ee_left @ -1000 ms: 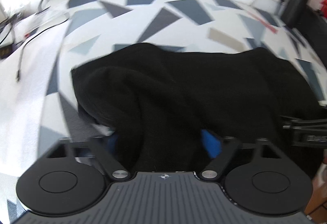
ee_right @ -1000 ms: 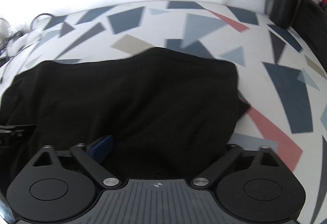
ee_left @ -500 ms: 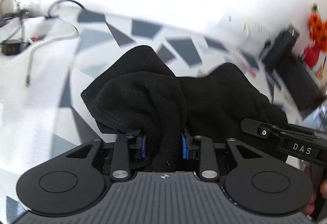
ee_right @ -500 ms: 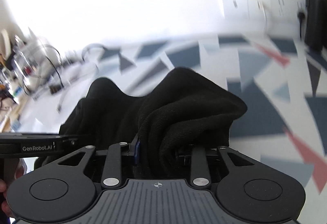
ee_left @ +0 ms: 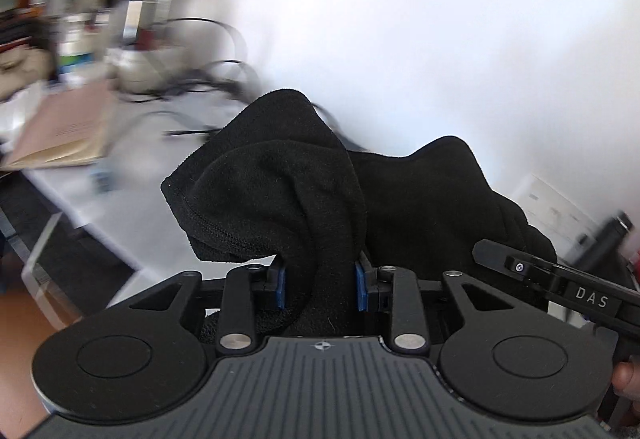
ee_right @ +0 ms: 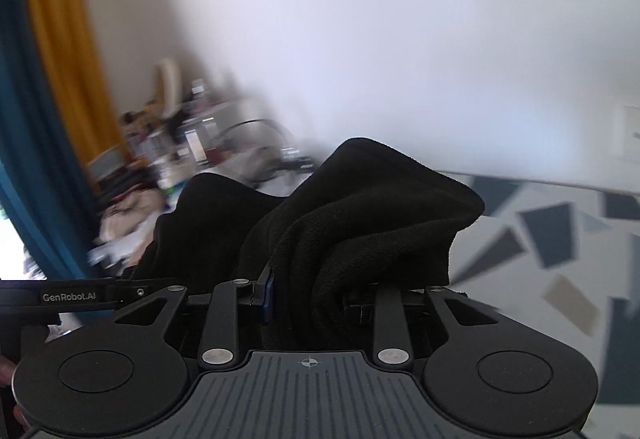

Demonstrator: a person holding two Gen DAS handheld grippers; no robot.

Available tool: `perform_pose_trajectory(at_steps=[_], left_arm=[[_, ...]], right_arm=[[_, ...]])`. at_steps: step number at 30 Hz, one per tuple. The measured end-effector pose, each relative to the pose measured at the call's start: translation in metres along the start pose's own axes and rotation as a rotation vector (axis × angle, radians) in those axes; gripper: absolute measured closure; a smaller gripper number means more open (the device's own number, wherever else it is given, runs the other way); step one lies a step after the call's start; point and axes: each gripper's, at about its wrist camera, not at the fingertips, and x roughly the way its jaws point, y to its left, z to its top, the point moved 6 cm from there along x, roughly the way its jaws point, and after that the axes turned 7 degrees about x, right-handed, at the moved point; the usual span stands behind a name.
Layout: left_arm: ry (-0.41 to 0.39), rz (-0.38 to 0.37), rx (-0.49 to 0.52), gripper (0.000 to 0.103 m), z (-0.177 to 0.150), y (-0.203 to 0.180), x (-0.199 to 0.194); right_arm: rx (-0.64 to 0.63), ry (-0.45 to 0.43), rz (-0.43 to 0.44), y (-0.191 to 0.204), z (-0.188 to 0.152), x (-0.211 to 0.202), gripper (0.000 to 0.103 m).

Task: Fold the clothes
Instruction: 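Lift the folded fleece with both grippers and carry it to the beige armchair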

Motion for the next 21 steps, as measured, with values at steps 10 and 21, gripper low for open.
perform_pose_trajectory(at_steps=[10,21], left_arm=[[-0.040,0.245,-0.229,0.072,-0.050,0.072,-0.074],[-0.062,0.331,-0.403,0.072,-0.063,0.224,-0.101]], right_arm=[[-0.128,0.200,0.287,0.093,-0.023,0.048,0.077],[-0.332,0.350,0.430,0.247,-0.063,0.128,0.077]])
